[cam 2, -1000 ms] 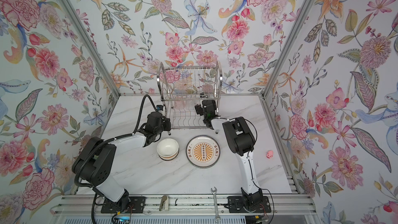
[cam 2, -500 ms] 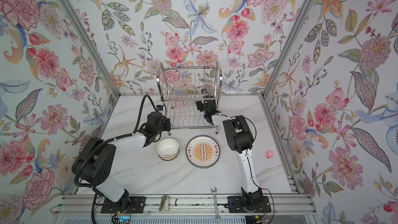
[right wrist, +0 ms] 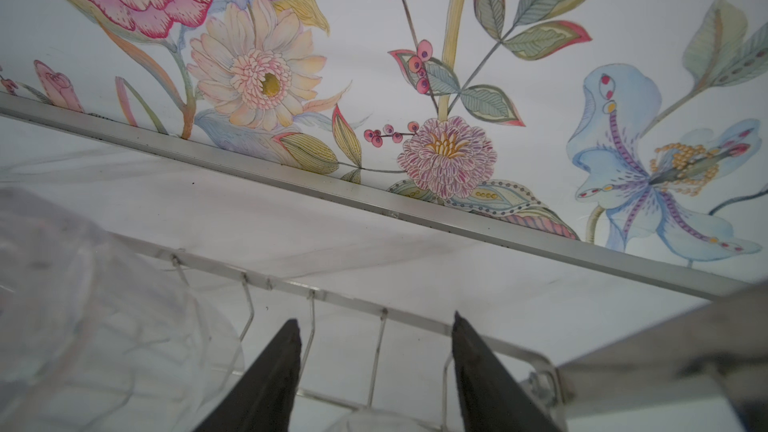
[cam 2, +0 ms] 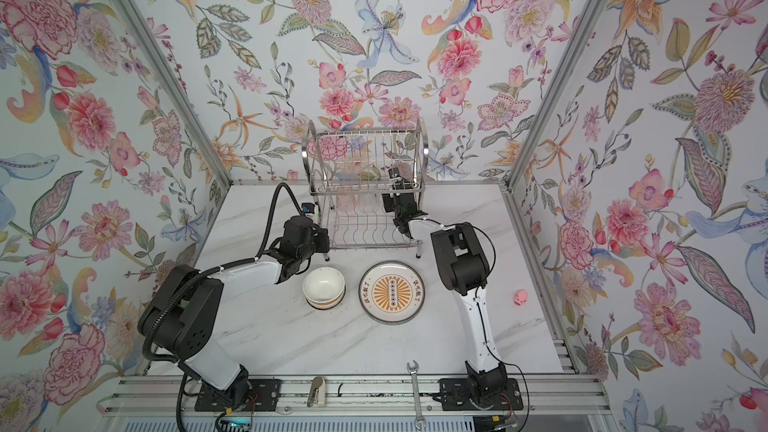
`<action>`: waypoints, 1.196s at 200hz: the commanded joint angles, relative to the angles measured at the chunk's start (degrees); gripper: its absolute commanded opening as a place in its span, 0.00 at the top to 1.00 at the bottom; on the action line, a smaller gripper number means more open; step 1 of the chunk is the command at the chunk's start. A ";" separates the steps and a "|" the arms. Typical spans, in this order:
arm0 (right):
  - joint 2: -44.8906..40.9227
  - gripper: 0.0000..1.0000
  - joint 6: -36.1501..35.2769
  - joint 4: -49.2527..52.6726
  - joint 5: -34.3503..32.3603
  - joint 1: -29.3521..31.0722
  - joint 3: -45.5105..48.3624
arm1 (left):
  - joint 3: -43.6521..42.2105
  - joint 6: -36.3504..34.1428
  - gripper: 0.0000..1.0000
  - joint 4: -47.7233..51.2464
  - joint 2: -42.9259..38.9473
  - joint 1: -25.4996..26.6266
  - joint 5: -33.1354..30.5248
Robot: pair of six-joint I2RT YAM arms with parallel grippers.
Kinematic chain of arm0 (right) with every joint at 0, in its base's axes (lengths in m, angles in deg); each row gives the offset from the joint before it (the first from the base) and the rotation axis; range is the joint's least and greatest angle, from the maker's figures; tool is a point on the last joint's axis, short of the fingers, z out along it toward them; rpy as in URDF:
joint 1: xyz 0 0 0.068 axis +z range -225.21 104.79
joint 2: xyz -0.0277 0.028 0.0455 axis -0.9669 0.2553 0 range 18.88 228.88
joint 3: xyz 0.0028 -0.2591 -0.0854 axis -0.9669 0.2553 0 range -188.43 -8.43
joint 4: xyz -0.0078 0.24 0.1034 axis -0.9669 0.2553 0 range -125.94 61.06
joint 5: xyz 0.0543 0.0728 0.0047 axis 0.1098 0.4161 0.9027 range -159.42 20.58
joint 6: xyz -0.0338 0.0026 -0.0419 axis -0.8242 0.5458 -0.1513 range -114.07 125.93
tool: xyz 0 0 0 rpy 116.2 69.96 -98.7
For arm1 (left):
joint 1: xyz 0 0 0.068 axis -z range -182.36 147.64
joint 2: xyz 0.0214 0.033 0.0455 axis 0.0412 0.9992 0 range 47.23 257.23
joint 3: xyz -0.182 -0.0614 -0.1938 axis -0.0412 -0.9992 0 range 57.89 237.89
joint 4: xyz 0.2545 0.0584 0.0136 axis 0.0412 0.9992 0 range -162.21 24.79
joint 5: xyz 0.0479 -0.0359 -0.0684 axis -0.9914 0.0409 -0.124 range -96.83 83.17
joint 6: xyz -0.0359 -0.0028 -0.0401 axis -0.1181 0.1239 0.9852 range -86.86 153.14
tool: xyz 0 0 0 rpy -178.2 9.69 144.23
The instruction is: Unload the mixed dishes from the dish rack
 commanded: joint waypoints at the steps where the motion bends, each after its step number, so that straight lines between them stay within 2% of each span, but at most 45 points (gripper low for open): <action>1: -0.78 0.45 -0.62 -3.80 0.64 0.33 3.18 | -0.07 4.29 0.88 0.46 -1.96 0.11 2.75; 157: -10.03 0.88 -0.29 -20.25 9.33 1.21 19.24 | 1.85 5.05 0.85 0.86 -0.65 0.11 2.20; 185: -12.40 1.00 -0.48 -23.00 10.76 1.39 22.45 | 2.54 4.66 0.85 1.23 -0.25 0.10 2.44; 239: -17.65 1.00 -1.43 -27.20 13.47 1.70 28.50 | 4.40 3.66 0.84 3.08 0.54 0.12 2.79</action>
